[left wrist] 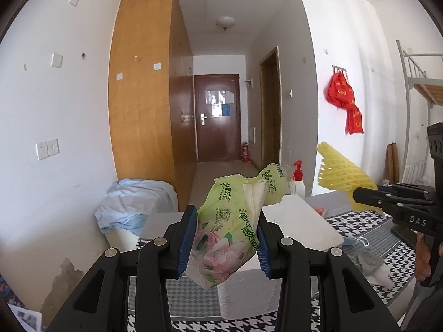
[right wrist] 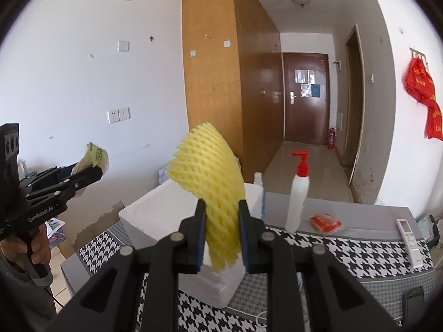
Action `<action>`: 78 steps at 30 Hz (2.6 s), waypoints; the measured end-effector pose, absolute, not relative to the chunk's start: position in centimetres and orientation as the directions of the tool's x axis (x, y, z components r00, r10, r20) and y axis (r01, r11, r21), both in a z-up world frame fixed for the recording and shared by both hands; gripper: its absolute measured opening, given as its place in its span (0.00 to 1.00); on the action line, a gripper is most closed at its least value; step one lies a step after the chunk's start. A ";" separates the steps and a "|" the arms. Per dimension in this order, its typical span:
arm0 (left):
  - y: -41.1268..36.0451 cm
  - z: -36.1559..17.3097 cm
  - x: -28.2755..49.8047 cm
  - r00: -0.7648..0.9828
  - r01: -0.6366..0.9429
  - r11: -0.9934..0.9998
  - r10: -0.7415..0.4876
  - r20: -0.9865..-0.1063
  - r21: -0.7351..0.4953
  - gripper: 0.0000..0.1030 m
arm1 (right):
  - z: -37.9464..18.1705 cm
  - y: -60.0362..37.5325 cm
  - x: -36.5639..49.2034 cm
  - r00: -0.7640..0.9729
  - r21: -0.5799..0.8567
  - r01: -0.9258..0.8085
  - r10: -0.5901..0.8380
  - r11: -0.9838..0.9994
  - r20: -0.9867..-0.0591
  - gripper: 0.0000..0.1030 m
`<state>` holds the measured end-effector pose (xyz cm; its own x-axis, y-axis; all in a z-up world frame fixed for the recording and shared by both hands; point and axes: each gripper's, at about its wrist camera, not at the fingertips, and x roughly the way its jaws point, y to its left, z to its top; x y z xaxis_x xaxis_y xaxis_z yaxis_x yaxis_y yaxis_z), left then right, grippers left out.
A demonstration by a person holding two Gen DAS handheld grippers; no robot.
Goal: Organize soft objects
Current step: 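Lower the yellow sleeve into the white foam box and open the right gripper, then lower the green tissue pack into the foam box and open the left gripper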
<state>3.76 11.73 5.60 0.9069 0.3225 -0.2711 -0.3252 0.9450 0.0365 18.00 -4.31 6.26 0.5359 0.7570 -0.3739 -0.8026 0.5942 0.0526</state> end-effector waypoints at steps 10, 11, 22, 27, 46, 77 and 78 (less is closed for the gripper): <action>12.6 5.2 3.5 0.890 -0.365 0.931 0.358 -0.281 0.029 0.40 | 6.0 -1.1 18.2 0.500 0.041 -0.824 0.760 0.565 -0.415 0.24; 12.8 5.1 3.4 0.888 -0.370 0.929 0.363 -0.282 0.030 0.40 | 5.9 -0.8 18.3 0.497 0.040 -0.826 0.760 0.562 -0.419 0.24; 12.7 4.6 3.7 0.877 -0.388 0.921 0.377 -0.298 0.024 0.40 | 5.0 1.5 19.3 0.474 0.048 -0.829 0.746 0.557 -0.468 0.24; 13.2 4.0 3.8 0.875 -0.390 0.921 0.370 -0.313 -0.001 0.40 | 4.4 2.6 20.0 0.464 0.052 -0.828 0.734 0.559 -0.497 0.29; 13.8 4.0 4.5 0.877 -0.374 0.927 0.352 -0.326 -0.006 0.40 | 4.0 3.2 19.7 0.461 0.031 -0.835 0.729 0.550 -0.506 0.83; 12.5 4.9 9.5 0.916 -0.197 0.980 0.176 -0.361 -0.022 0.40 | 4.7 -2.5 19.7 0.567 0.018 -0.767 0.690 0.642 -0.450 0.87; 12.4 4.9 9.6 0.916 -0.193 0.981 0.172 -0.363 -0.023 0.40 | 4.7 -2.7 19.7 0.570 0.018 -0.764 0.689 0.644 -0.449 0.87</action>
<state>9.61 12.38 4.90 0.9159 0.1716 -0.3628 -0.1927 0.9810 -0.0227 19.67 -2.67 4.67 0.5698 0.6886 -0.4485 -0.7645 0.6444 0.0182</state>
